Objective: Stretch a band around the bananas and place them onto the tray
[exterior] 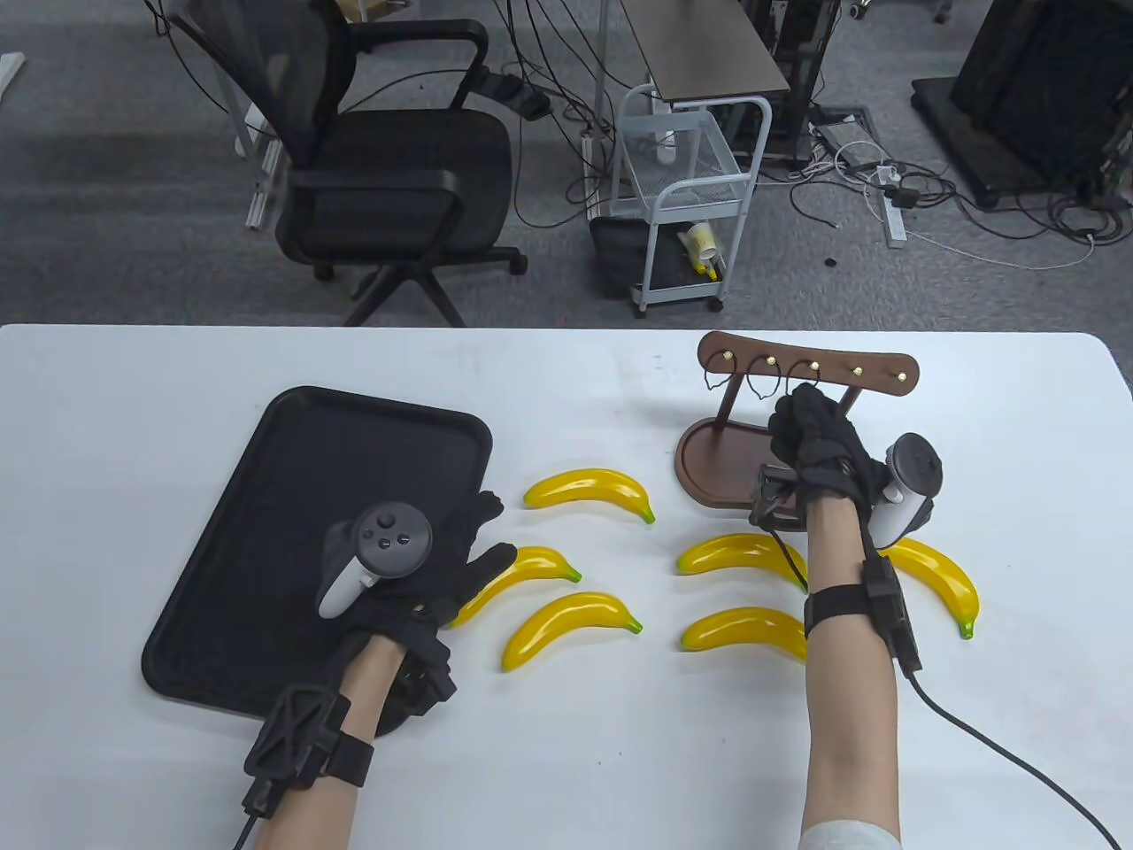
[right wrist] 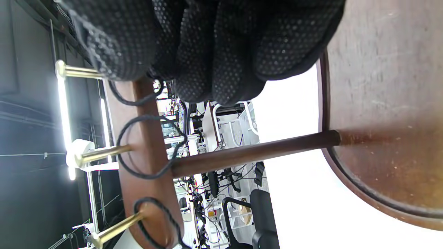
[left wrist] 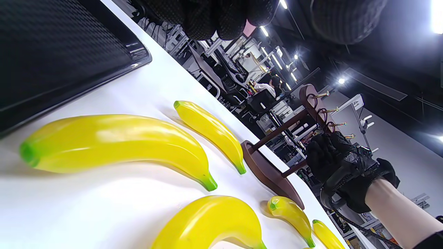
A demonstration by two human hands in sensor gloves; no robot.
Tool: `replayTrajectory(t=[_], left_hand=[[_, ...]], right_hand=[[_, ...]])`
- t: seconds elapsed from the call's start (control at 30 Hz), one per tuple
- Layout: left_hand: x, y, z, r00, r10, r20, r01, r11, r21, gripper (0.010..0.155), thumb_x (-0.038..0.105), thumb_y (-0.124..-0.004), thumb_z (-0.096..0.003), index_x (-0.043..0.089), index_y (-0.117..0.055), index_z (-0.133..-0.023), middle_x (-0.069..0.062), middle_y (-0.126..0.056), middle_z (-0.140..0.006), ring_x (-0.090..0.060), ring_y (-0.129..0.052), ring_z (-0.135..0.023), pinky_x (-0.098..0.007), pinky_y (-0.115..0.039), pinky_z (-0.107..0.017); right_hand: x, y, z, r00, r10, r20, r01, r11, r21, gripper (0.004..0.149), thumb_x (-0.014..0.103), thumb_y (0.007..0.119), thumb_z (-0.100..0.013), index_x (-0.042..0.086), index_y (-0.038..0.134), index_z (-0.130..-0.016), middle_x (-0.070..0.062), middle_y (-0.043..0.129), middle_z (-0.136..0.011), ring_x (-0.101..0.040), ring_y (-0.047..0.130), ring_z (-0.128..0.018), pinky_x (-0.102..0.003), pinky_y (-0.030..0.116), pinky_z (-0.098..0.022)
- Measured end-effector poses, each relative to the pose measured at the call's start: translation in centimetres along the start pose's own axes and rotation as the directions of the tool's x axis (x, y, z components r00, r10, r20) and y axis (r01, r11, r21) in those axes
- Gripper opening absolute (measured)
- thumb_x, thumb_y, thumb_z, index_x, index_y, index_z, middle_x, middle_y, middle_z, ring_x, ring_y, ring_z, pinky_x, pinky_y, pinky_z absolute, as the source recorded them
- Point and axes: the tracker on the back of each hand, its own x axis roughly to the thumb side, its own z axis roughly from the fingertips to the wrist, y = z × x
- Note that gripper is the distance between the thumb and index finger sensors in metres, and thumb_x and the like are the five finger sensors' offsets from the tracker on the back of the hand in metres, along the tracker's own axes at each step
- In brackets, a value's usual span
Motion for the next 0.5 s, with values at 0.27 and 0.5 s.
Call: replayTrajectory(t=[0.27, 0.5], left_hand=[[0.1, 0.0, 0.0, 1.000, 0.000, 0.005, 0.000, 1.000, 0.003, 0.075, 0.061, -0.059, -0.0579, 0.028, -0.029, -0.117, 0.000, -0.033, -0.130, -0.032, -0.043, -0.122, -0.048, -0.038, -0.089], [0.2, 0.0, 0.0, 1.000, -0.008, 0.011, 0.008, 1.000, 0.009, 0.074, 0.061, -0.059, -0.0581, 0.027, -0.030, -0.118, -0.001, -0.034, -0.130, -0.032, -0.043, -0.121, -0.048, -0.038, -0.089]], right_hand=[[1.0, -0.4, 0.4, 1.000, -0.003, 0.009, 0.003, 1.000, -0.003, 0.038, 0.038, 0.078, -0.057, 0.017, 0.080, -0.088, -0.005, 0.093, -0.077, -0.026, 0.096, -0.064, -0.045, 0.080, -0.047], [2.6, -0.6, 1.2, 0.999, 0.023, 0.044, -0.024, 1.000, 0.019, 0.038, 0.038, 0.076, -0.058, 0.014, 0.081, -0.088, -0.006, 0.094, -0.076, -0.026, 0.097, -0.062, -0.046, 0.081, -0.046]])
